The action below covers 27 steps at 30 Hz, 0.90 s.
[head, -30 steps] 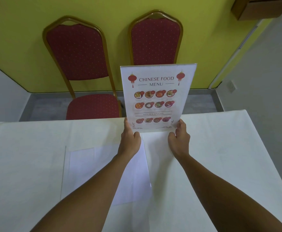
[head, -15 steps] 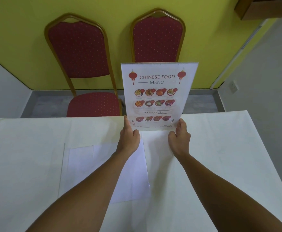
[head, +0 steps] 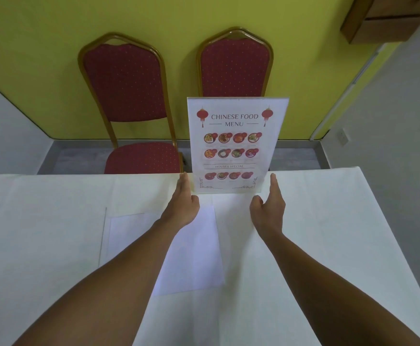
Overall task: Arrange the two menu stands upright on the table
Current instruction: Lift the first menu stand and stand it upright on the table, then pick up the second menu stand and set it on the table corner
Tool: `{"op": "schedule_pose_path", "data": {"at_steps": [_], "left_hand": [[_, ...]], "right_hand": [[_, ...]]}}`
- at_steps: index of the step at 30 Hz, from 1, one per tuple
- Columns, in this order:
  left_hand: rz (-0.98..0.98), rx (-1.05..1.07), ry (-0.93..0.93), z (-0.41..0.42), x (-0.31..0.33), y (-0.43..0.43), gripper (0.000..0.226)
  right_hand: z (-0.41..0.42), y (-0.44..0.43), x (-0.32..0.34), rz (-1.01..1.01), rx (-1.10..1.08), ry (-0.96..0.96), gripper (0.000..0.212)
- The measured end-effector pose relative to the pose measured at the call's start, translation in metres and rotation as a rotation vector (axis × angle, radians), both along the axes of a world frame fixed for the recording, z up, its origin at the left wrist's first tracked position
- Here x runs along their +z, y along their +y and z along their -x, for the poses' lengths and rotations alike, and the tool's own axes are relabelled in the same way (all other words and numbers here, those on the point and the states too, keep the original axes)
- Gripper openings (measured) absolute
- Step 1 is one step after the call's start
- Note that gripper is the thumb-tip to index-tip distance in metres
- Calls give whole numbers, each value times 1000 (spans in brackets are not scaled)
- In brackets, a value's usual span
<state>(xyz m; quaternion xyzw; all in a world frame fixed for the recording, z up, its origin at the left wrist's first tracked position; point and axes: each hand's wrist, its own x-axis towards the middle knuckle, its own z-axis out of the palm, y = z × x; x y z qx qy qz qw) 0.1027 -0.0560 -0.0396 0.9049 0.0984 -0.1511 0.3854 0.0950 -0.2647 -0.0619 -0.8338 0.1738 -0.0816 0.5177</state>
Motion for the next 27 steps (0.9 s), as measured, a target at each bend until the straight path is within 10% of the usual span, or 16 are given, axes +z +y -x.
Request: {"op": "schedule_pose_path", "data": {"at_steps": [27], "left_hand": [[-414,-382,-18,203,-51,106,70]], "right_hand": [[167,90,-25,261,471,314,74]]}}
